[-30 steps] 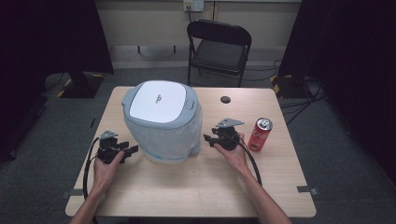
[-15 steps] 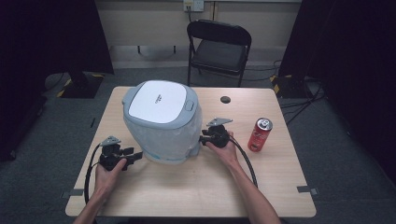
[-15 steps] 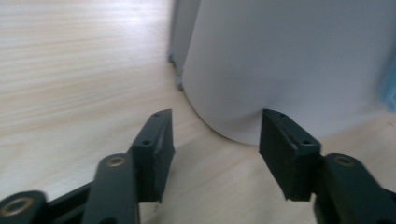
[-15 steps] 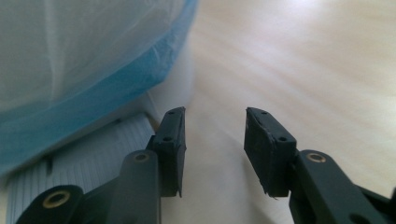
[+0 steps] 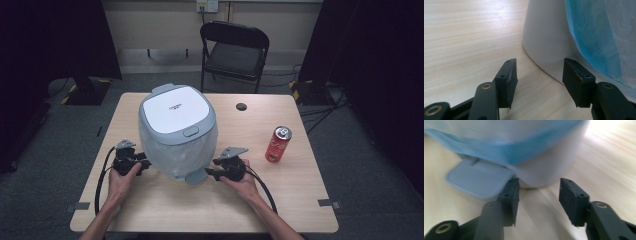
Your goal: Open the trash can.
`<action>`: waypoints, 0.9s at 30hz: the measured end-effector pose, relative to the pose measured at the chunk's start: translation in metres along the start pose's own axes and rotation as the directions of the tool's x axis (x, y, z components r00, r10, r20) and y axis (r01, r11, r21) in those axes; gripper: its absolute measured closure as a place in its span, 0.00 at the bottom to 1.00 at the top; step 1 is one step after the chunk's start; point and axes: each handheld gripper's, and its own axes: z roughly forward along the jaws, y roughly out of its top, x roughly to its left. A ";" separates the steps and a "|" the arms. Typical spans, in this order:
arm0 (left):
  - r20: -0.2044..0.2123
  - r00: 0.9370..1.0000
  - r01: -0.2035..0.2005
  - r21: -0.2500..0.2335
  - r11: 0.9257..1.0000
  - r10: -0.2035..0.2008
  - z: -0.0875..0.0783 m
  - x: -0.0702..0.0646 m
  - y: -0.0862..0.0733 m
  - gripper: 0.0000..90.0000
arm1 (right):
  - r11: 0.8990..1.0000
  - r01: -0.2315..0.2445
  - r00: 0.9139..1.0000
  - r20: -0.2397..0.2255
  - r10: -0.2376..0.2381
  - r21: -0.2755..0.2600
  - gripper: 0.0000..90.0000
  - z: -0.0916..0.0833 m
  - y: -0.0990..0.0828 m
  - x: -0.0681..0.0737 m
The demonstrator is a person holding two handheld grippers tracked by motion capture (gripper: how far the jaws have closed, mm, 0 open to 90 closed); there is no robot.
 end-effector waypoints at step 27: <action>0.055 0.998 -0.023 -0.032 0.999 0.024 0.033 0.001 0.025 0.65 | 0.987 -0.084 0.975 0.193 0.110 -0.140 0.72 -0.002 0.053 -0.060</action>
